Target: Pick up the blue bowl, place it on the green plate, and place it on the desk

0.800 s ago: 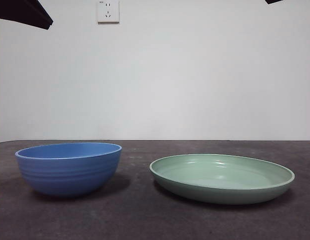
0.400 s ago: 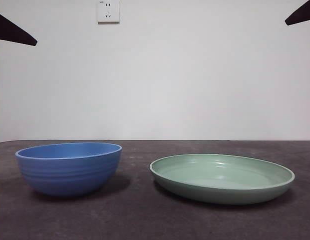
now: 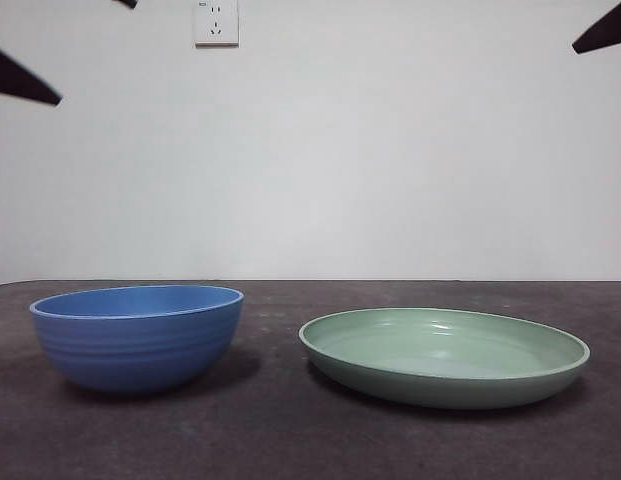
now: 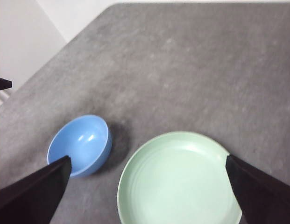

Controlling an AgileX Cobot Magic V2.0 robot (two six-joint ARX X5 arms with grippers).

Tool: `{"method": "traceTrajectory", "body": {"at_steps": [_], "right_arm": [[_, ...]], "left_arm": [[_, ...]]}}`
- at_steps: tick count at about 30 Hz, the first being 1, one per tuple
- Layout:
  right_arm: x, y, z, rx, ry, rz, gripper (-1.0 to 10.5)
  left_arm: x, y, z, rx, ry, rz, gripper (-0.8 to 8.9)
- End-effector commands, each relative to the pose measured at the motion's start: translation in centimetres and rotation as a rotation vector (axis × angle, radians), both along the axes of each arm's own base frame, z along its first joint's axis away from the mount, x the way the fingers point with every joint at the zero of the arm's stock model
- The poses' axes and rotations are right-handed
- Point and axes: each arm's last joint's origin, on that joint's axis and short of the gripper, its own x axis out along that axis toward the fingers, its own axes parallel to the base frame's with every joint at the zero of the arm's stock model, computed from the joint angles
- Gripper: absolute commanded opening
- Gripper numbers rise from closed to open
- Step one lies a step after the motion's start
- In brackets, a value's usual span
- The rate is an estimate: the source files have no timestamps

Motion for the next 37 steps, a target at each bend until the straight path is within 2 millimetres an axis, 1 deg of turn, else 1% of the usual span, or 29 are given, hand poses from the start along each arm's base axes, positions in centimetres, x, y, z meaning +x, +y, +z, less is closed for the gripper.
{"method": "traceTrajectory", "body": {"at_steps": [1, 6, 11, 15, 20, 23, 27, 30, 33, 34, 37], "right_arm": [[-0.1, 0.1, 0.2, -0.005, 0.018, 0.008, 6.5], [-0.3, 0.0, -0.1, -0.013, 0.059, 0.008, 6.5], [-0.3, 0.0, -0.2, -0.015, 0.064, 0.009, 6.5], [-0.3, 0.0, -0.2, -0.015, 0.064, 0.009, 6.5], [-0.3, 0.0, -0.2, -0.015, 0.063, 0.009, 6.5], [-0.3, 0.0, -0.2, -0.016, 0.063, 0.007, 6.5], [-0.3, 0.0, -0.2, -0.016, 0.063, 0.007, 6.5], [-0.3, 0.0, -0.2, -0.016, 0.064, 0.007, 6.5], [-0.3, 0.0, -0.2, -0.016, 0.064, 0.006, 6.5], [-0.3, 0.0, -0.2, -0.016, 0.065, 0.006, 6.5], [-0.3, 0.0, -0.2, -0.017, 0.069, 0.006, 6.5]], "left_arm": [[0.5, 0.6, 0.3, 0.002, 0.076, 0.043, 6.85], [1.5, 1.5, -0.5, 0.045, 0.214, 0.080, 6.84], [3.1, 1.4, -2.9, 0.130, 0.357, 0.077, 6.78], [4.7, 1.0, -4.9, 0.214, 0.435, 0.081, 6.78], [6.8, 0.5, -7.3, 0.228, 0.489, 0.064, 6.78], [7.8, -0.2, -8.7, 0.239, 0.521, 0.043, 6.78], [8.5, -1.2, -10.4, 0.260, 0.572, 0.008, 6.67], [8.9, -1.7, -11.4, 0.273, 0.592, -0.012, 6.15], [9.2, -2.0, -12.0, 0.280, 0.607, -0.021, 6.05], [9.2, -2.1, -12.2, 0.285, 0.614, -0.020, 5.53], [9.3, -2.0, -12.7, 0.328, 0.630, 0.003, 3.27]]}}
